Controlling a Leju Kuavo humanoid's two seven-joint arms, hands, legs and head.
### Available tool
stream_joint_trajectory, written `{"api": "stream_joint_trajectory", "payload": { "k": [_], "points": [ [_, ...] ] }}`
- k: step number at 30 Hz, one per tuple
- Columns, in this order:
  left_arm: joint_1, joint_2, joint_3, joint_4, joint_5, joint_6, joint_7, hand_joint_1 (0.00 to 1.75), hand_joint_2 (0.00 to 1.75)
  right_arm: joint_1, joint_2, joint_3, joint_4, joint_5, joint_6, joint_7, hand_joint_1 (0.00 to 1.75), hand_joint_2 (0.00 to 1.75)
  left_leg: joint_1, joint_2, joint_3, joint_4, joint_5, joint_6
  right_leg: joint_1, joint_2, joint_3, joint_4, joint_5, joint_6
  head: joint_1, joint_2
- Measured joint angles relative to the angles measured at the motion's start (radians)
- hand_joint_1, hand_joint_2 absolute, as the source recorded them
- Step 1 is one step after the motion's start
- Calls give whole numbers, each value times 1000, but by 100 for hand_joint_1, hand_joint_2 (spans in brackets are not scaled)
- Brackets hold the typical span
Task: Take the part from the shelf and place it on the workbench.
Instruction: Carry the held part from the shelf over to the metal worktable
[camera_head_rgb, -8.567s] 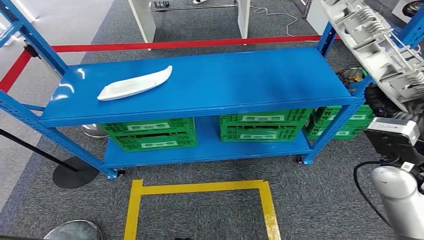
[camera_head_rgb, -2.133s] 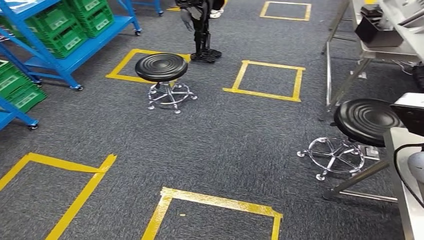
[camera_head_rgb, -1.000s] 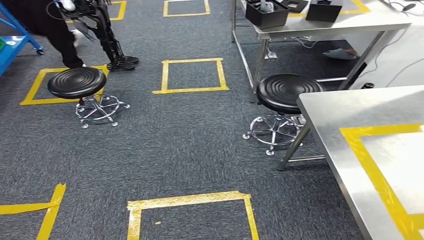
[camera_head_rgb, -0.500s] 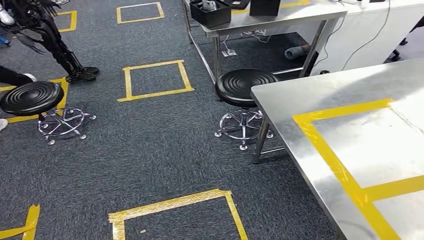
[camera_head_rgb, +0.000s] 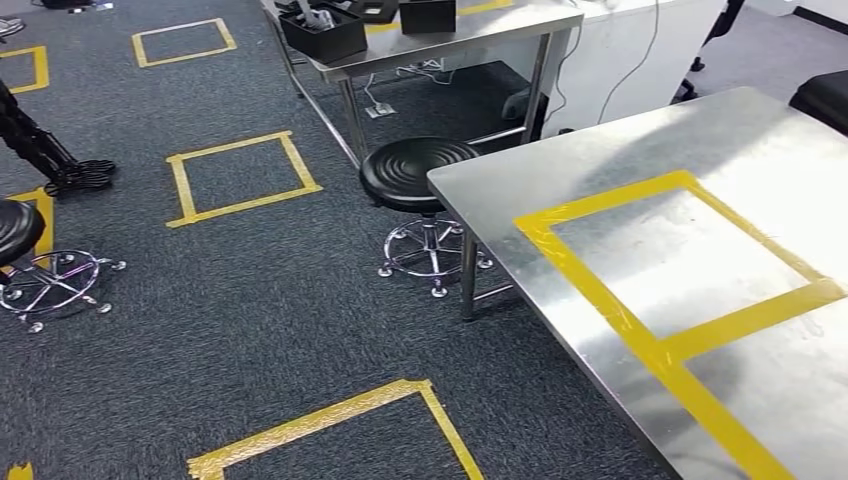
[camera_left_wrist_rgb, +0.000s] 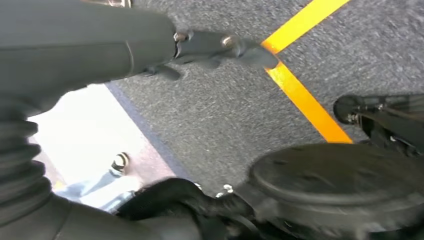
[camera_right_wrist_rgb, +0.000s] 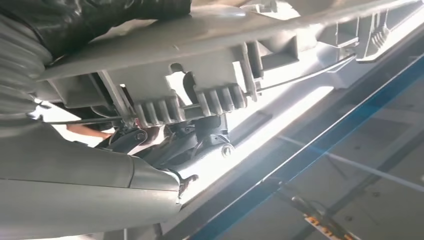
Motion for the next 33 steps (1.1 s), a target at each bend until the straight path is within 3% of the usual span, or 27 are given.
{"api": "stream_joint_trajectory", "payload": {
  "k": [1, 3, 5, 6, 9, 11, 13, 15, 17, 19, 20, 21, 23, 25, 27, 29, 31, 33],
  "points": [
    [-1, -3, -1, 0, 0, -2, 0, 0, 175, 2, -3, -2, 0, 1, 4, 2, 175, 175, 3, 15, 7, -22, 11, -6, 5, -28, -15, 26, -21, 2, 2, 0],
    [-1, -12, -4, 2, 1, -6, 0, 0, 175, 3, -6, -4, 0, 9, 15, 9, 175, 175, 7, 44, 12, -37, 18, -15, 8, -86, -62, 134, -84, 6, 6, 0],
    [-1, -22, -6, 4, 1, -8, 0, 0, 175, 5, -6, -4, 0, 17, 26, 15, 175, 175, 12, 74, 11, -32, 13, -23, 3, -103, -92, 218, -114, 19, 6, 0],
    [-2, -26, -6, 5, 2, -8, 0, 0, 175, 6, -6, -4, 0, 19, 29, 17, 175, 175, 17, 87, 10, -27, 8, -29, 0, -107, -83, 211, -103, 27, 6, 0],
    [-3, -31, -7, 8, 5, -6, 0, 0, 175, 11, -9, -4, 0, 26, 38, 27, 175, 175, 30, 122, 5, 8, -16, -56, -12, -150, 19, 45, -35, 61, 7, 0],
    [-4, -28, -8, 11, 7, -4, 0, 0, 175, 19, -14, -7, 0, 31, 42, 34, 175, 175, 31, 135, 1, 34, -31, -70, -12, -164, 54, -6, -28, 50, 7, 0],
    [-5, -27, -8, 13, 8, -2, 0, 0, 175, 27, -17, -12, -1, 33, 43, 39, 175, 175, 31, 146, 2, 43, -37, -74, -9, -145, 53, 2, -30, 20, 6, 0],
    [-6, -28, -8, 14, 9, -2, 0, 0, 175, 33, -20, -17, -3, 33, 43, 42, 175, 175, 37, 134, -3, 62, -57, -81, -9, -129, 50, 4, -29, 5, 6, 0],
    [-6, -31, -9, 14, 9, -2, 0, 0, 175, 36, -22, -18, -6, 33, 43, 42, 175, 175, 42, 94, -42, 154, -114, -86, -6, -112, 49, 3, -26, -5, 4, 0],
    [-5, -35, -9, 14, 9, -2, 0, 0, 175, 37, -23, -18, -7, 34, 43, 42, 175, 175, 43, 69, -109, 297, -175, -82, 0, -93, 46, 3, -24, -11, 4, 0],
    [-5, -36, -9, 14, 9, -2, 0, 0, 175, 38, -23, -18, -7, 34, 43, 42, 175, 175, 40, 66, -133, 341, -183, -77, 3, -82, 45, 3, -23, -13, 4, 0],
    [-5, -37, -9, 14, 9, -2, 0, 0, 175, 39, -23, -18, -7, 34, 43, 42, 175, 175, 37, 62, -140, 349, -172, -69, 6, -71, 44, 3, -22, -15, 4, 0],
    [-4, -36, -9, 14, 9, -2, 0, 0, 175, 40, -23, -18, -7, 34, 43, 42, 175, 175, 24, 43, -100, 246, -99, -47, 9, -46, 43, 3, -20, -18, 4, 0],
    [-4, -31, -9, 14, 9, -1, 0, 0, 175, 41, -23, -18, -7, 34, 43, 42, 175, 175, 14, -1, -43, 111, -42, -22, 7, -24, 40, 2, -17, -18, 5, 0],
    [-4, -25, -11, 15, 9, 0, 0, 0, 175, 44, -23, -18, -7, 34, 43, 42, 175, 175, 10, -21, -19, 60, -31, -10, -2, -3, 34, -1, -10, -10, 4, 0],
    [-7, -22, -12, 16, 9, 0, 0, 0, 175, 49, -25, -20, -7, 34, 43, 42, 175, 175, 10, -3, -10, 35, -22, -9, -7, 17, 29, -9, -4, 2, 1, 0],
    [-10, -23, -12, 16, 9, 0, 0, 0, 175, 52, -30, -21, -8, 33, 46, 44, 175, 175, 15, 24, 5, -6, -4, -13, 1, -16, 12, 10, -24, 9, 4, 0],
    [-8, -26, -14, 16, 11, 4, -1, 0, 175, 53, -33, -22, -9, 33, 53, 48, 175, 175, 18, 50, 11, -27, 6, -18, 7, -78, -33, 104, -81, 14, 9, 0]
  ]
}}
